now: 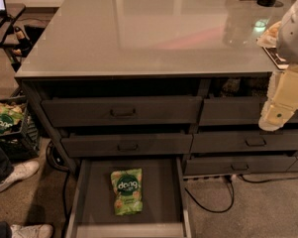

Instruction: Pick green rice chip bag from bottom drawer and place on counter

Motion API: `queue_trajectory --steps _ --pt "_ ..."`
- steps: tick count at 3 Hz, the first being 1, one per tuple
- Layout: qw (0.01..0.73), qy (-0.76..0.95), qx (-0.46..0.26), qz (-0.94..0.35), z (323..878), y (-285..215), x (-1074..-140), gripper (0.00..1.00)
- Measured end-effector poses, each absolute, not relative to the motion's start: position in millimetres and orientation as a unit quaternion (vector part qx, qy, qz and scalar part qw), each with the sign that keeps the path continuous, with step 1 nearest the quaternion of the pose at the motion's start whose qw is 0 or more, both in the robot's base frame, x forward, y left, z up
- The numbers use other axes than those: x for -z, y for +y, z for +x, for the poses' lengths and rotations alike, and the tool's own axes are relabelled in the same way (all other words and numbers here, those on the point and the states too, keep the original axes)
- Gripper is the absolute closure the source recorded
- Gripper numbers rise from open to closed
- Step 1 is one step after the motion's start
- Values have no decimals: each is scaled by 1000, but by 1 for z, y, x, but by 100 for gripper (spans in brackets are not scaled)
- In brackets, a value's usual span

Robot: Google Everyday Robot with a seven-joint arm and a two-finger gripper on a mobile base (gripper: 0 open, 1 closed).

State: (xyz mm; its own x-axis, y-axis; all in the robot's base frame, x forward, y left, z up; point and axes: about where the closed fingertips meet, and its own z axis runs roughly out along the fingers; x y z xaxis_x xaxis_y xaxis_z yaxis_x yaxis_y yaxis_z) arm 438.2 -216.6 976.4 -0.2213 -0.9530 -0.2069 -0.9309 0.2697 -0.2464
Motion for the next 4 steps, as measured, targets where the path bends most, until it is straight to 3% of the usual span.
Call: queue_trajectory --steps 2,4 --pt "169 780 32 -602 436 -213 -976 0" --pt "116 802 -25 -585 434 -176 -875 0"
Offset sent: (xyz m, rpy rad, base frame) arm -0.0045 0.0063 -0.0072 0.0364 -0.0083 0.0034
